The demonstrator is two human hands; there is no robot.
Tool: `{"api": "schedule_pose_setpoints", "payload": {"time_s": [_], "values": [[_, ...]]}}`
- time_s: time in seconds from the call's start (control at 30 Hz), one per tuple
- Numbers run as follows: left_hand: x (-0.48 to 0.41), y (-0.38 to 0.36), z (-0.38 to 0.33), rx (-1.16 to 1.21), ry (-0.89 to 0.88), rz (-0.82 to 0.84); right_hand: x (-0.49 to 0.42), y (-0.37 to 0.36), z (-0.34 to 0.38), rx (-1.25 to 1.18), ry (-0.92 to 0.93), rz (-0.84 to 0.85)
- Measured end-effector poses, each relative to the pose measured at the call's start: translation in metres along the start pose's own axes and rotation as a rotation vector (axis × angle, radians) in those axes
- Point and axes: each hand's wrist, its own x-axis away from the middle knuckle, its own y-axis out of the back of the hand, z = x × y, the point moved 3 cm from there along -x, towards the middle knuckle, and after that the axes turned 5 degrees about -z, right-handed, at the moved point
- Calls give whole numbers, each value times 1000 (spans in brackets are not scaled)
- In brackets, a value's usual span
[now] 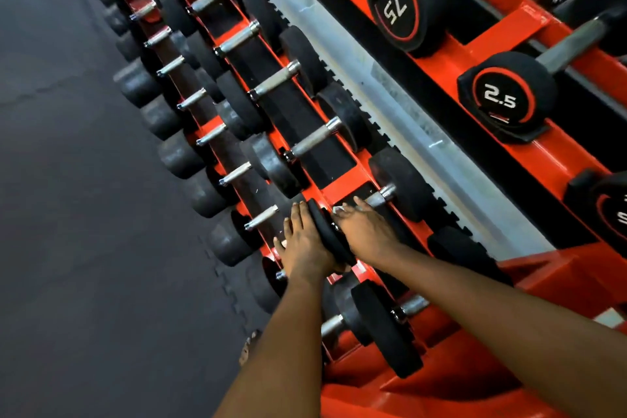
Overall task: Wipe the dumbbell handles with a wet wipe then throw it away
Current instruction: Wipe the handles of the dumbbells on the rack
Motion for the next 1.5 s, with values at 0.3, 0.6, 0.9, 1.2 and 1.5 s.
{"api": "schedule_pose_setpoints", "payload": {"time_s": [0.3,0.6,0.9,1.2,1.5], "values": [[2,4,-5,0,94,20,-32,-5,4,-11,-24,115],[2,4,-4,35,104,20,-13,7,-7,-88,117,132],[-1,1,-2,0,103,31,11,-17,-32,-115,-90,-138],[-2,1,-2,-13,103,30,8,-7,-5,-125,64,-172],[1,5,-5,5,110,57,10,-3,-12,-104,-175,-192]]}}
